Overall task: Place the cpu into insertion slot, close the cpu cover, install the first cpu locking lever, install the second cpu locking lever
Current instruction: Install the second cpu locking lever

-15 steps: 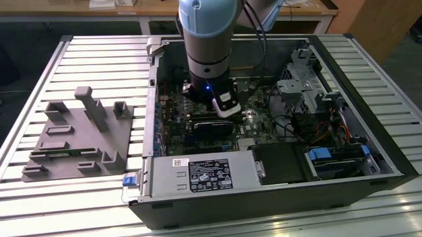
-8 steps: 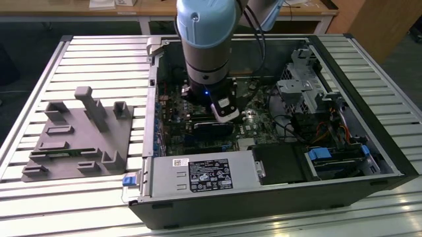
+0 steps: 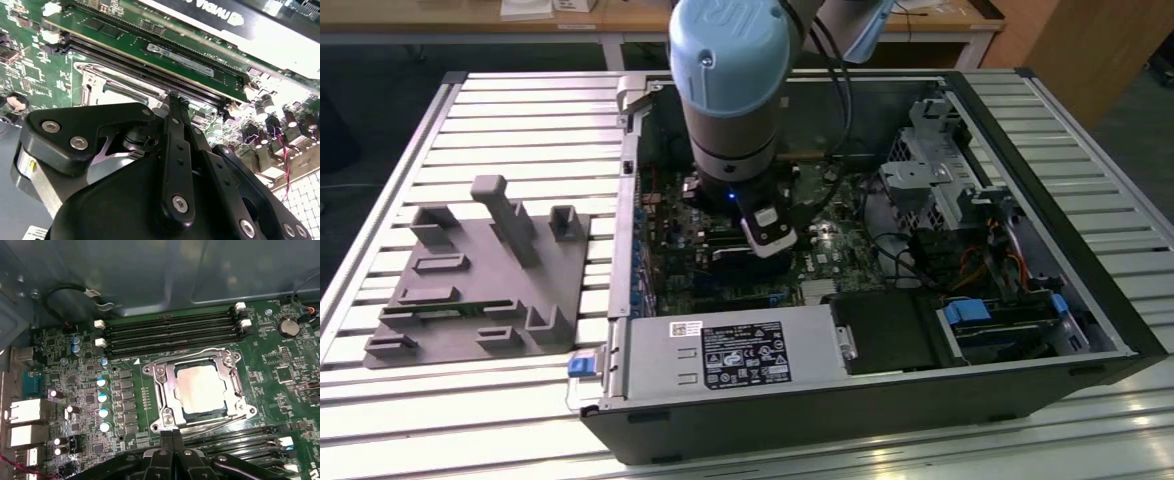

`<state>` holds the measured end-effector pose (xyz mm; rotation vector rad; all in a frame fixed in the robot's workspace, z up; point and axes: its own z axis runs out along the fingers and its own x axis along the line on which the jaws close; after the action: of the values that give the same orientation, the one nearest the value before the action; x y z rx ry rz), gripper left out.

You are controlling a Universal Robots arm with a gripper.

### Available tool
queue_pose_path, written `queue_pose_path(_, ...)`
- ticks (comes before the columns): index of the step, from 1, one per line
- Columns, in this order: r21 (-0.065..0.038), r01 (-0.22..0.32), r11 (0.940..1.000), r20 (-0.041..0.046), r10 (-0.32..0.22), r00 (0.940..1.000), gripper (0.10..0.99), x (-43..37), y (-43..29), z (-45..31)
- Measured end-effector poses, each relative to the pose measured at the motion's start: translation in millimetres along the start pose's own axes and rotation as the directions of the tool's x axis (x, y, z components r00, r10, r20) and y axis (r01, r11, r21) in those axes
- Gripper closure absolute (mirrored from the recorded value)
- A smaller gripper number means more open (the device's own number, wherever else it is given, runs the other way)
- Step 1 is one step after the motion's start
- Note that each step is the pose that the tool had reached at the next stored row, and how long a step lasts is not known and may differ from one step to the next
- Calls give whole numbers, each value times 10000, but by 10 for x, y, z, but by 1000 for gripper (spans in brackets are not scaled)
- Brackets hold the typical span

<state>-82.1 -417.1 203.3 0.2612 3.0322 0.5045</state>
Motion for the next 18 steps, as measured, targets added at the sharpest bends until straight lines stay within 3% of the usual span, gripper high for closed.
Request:
queue_pose_path(10,-394,-33,9992,-64,31,10000,980,71,-51,79)
queue_pose_path(18,-463,-42,9989,-75,38,10000,980,77,-53,132)
